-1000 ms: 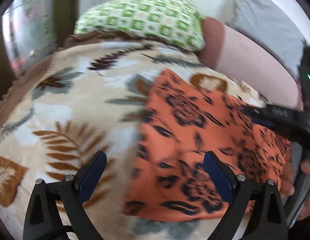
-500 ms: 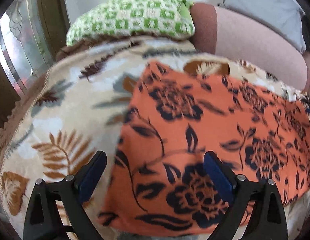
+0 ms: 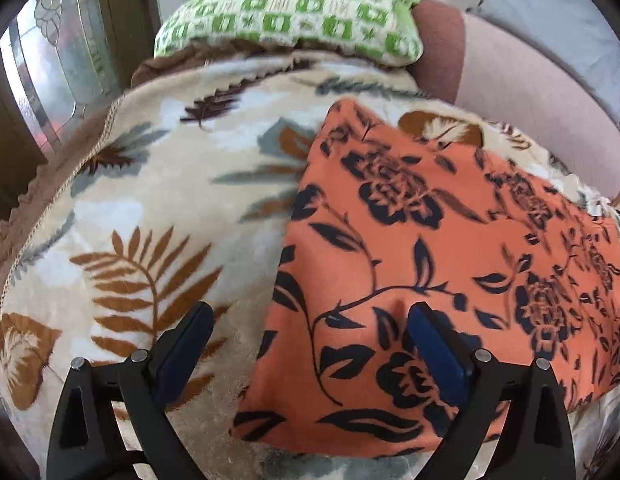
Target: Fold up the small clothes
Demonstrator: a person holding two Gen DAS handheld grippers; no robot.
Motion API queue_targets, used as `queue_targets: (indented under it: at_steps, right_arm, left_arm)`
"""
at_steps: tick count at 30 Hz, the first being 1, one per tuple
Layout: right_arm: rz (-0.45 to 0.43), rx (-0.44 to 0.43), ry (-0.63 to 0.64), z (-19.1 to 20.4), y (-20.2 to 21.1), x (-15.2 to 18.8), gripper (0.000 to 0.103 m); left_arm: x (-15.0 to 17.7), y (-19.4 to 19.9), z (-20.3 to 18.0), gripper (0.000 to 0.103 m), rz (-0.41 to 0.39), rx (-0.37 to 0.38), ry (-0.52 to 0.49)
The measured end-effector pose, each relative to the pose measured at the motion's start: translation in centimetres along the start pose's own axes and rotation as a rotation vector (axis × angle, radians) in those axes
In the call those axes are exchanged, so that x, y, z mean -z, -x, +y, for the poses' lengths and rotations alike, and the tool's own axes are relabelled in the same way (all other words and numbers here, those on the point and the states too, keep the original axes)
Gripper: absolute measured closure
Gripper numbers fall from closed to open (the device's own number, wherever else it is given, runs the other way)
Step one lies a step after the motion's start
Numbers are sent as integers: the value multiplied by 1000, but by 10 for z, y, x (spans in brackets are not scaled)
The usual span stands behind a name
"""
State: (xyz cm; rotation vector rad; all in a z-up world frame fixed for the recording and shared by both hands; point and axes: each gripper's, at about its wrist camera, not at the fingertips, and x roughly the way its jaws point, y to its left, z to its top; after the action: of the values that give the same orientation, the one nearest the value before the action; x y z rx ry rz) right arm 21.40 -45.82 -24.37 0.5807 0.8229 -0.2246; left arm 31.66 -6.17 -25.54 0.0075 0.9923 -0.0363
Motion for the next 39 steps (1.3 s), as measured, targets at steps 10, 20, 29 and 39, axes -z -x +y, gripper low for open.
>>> queue_targets:
  at_steps: [10, 20, 29, 39]
  right_arm:
    - [85, -153, -210, -29, 14, 18, 48]
    - [-33, -207, -321, -64, 43, 32, 44]
    - [34, -134, -462, -97, 11, 28, 58]
    - [130, -290, -527, -83, 13, 51, 42]
  left_arm:
    - [7, -7, -16, 2, 61, 35, -56]
    - [4, 8, 14, 2, 4, -44, -11]
    - [3, -1, 25, 1, 25, -35, 59]
    - [8, 29, -10, 1, -102, 28, -77]
